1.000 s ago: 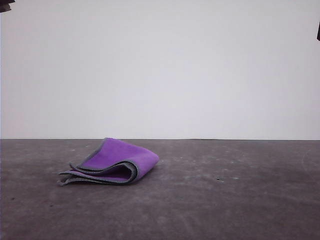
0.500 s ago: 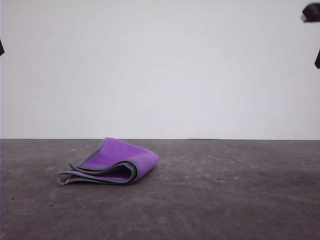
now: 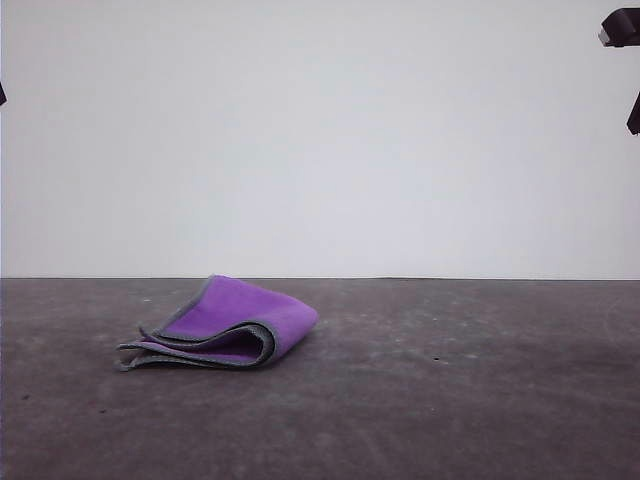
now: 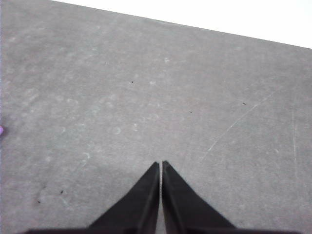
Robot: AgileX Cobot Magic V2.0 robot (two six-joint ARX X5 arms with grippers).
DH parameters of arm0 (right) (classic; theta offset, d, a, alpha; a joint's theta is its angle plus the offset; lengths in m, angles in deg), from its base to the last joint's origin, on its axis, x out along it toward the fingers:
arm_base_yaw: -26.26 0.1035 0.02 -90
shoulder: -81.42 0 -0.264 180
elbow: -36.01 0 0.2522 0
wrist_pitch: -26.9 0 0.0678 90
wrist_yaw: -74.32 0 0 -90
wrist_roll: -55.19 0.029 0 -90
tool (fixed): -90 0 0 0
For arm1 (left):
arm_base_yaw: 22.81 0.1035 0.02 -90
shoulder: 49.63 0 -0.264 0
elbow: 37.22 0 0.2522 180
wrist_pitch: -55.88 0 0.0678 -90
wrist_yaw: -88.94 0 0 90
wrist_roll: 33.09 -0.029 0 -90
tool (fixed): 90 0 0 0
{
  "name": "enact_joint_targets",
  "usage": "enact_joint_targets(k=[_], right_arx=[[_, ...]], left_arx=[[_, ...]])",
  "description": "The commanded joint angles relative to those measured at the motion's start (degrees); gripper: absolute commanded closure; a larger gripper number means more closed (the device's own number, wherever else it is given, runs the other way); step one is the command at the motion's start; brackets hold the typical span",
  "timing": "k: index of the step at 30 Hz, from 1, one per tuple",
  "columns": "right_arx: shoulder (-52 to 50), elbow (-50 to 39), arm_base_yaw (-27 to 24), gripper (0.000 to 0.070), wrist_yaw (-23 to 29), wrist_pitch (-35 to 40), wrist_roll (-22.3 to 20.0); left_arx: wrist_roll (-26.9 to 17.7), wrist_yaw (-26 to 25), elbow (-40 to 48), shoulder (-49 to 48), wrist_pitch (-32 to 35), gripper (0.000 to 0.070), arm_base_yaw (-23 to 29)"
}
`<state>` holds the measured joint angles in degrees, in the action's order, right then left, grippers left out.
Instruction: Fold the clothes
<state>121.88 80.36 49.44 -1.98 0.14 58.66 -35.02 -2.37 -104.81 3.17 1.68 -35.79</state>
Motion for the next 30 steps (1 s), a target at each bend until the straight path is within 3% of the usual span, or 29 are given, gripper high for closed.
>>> enact_joint_targets(k=[1, 7, 11, 24, 30], right_arx=[[0.24, 0.44, 0.26, 0.07, 0.05, 0.66, 1.01], [0.22, 0.44, 0.26, 0.07, 0.07, 0.66, 1.01], [0.22, 0.44, 0.26, 0.07, 0.07, 0.68, 1.01], [0.22, 0.44, 0.26, 0.07, 0.07, 0.77, 1.01], [0.22, 0.44, 0.26, 0.07, 0.07, 0.77, 1.01]], left_arx=[[-0.43, 0.29, -0.37, 0.26, 0.93, 0.07, -0.01], [-2.69, 1.78, -0.3, -2.44, 1.45, 0.07, 0.69], [-1.82, 1.68, 2.89, -8.5, 2.42, 0.07, 3.06], [6.13, 1.5, 36.56, -35.65, 19.84, 0.07, 11.71], [6.52, 1.34, 44.65, -45.5, 22.0, 0.07, 12.52]])
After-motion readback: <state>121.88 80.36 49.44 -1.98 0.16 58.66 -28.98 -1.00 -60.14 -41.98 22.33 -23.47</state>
